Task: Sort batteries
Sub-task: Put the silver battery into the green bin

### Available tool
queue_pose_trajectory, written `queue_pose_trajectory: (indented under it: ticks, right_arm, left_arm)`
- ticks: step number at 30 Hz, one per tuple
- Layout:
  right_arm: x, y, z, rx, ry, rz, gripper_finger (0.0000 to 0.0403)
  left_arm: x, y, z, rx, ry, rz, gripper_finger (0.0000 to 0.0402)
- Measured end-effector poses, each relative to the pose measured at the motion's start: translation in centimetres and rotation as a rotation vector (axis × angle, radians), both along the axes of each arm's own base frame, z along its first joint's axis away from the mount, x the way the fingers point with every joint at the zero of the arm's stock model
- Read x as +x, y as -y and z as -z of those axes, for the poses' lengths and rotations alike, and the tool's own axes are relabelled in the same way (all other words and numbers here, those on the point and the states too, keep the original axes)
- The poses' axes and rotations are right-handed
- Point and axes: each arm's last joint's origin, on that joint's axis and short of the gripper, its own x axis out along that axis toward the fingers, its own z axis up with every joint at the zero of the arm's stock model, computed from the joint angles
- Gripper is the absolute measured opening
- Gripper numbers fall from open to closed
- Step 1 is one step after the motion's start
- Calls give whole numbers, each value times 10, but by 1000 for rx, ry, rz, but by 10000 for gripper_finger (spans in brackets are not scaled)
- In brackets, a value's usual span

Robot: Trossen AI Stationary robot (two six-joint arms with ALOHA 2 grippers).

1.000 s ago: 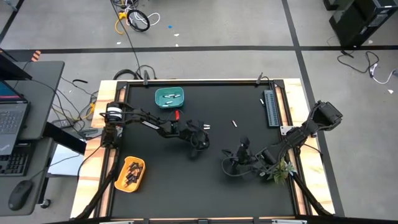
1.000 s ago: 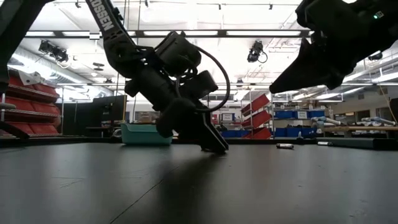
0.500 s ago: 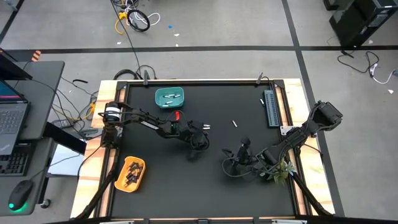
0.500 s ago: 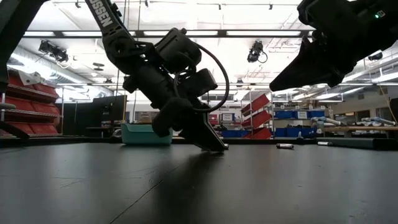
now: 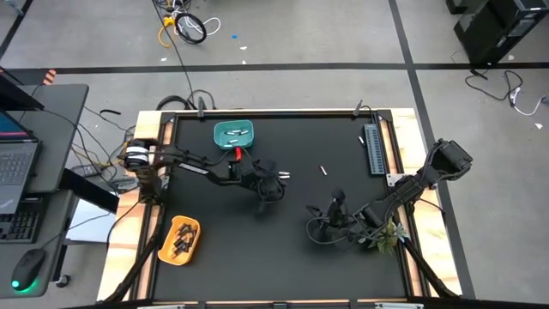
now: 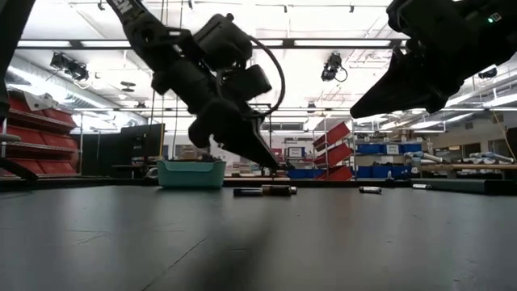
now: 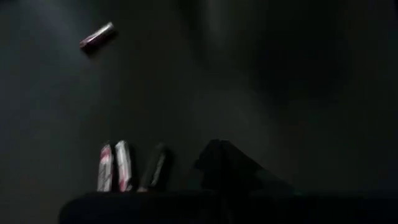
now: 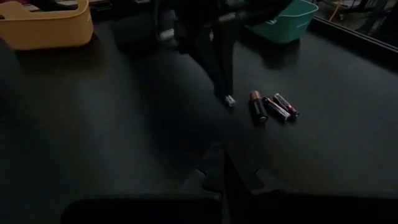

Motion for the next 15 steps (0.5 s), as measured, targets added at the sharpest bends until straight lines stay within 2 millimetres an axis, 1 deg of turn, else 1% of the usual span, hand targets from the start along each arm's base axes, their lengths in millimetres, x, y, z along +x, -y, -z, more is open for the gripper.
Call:
queue_pose_trajectory:
  ticks: [2,4,7,11,13,15]
  right_arm:
    - [0,0,0,2,3,0,1]
    - [0,-1,-1,7,11,-2,1]
    - [1,-2,-2,4,19,-12,1]
    - [3,-3,-4,0,39,-26,1]
    - [4,-4,-5,-2,44,-30,1]
    - [4,-4,-5,-7,43,-35,1]
  left_arm:
    - [-3,-1,-6,-17,-3,-26,6]
    - [-4,-6,-7,-19,-19,-110,22]
    - [-10,-16,-1,5,-92,-173,72]
    - [-13,-31,1,8,-108,-209,150]
    - [-16,-39,3,20,-117,-213,178]
    - [-18,-49,4,22,-117,-218,196]
